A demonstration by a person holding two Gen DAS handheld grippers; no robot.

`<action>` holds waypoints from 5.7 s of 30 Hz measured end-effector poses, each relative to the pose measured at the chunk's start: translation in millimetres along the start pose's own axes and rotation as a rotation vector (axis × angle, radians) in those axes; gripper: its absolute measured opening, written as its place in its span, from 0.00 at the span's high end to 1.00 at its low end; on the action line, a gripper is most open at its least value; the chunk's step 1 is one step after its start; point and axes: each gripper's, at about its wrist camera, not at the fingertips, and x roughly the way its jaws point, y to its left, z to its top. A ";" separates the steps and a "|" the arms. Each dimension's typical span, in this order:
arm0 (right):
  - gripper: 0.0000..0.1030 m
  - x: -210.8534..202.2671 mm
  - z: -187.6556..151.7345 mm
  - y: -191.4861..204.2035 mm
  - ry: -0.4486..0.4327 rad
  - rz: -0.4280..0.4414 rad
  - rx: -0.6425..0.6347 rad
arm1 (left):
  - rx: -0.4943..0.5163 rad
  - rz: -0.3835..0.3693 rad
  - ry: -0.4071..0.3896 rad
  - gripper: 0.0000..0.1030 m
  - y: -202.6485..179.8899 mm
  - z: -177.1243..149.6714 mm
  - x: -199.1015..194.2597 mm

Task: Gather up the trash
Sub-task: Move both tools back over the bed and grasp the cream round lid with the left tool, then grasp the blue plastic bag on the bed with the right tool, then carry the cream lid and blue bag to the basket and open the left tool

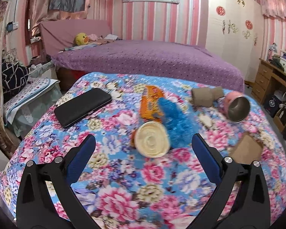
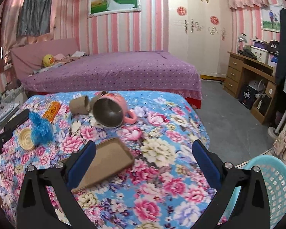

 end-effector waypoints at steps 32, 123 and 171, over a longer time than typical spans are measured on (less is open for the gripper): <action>0.04 17.5 -11.1 -8.3 0.034 -0.073 -0.019 | -0.041 -0.134 0.186 0.88 15.3 1.4 62.2; 0.78 -90.3 -40.2 -111.3 -0.065 -0.077 0.015 | 0.158 -0.218 -0.033 0.90 -135.4 -21.5 -73.3; 0.78 -143.5 -109.7 -304.4 -0.073 -0.312 0.219 | 0.420 -0.563 -0.032 0.48 -402.1 -111.9 -119.6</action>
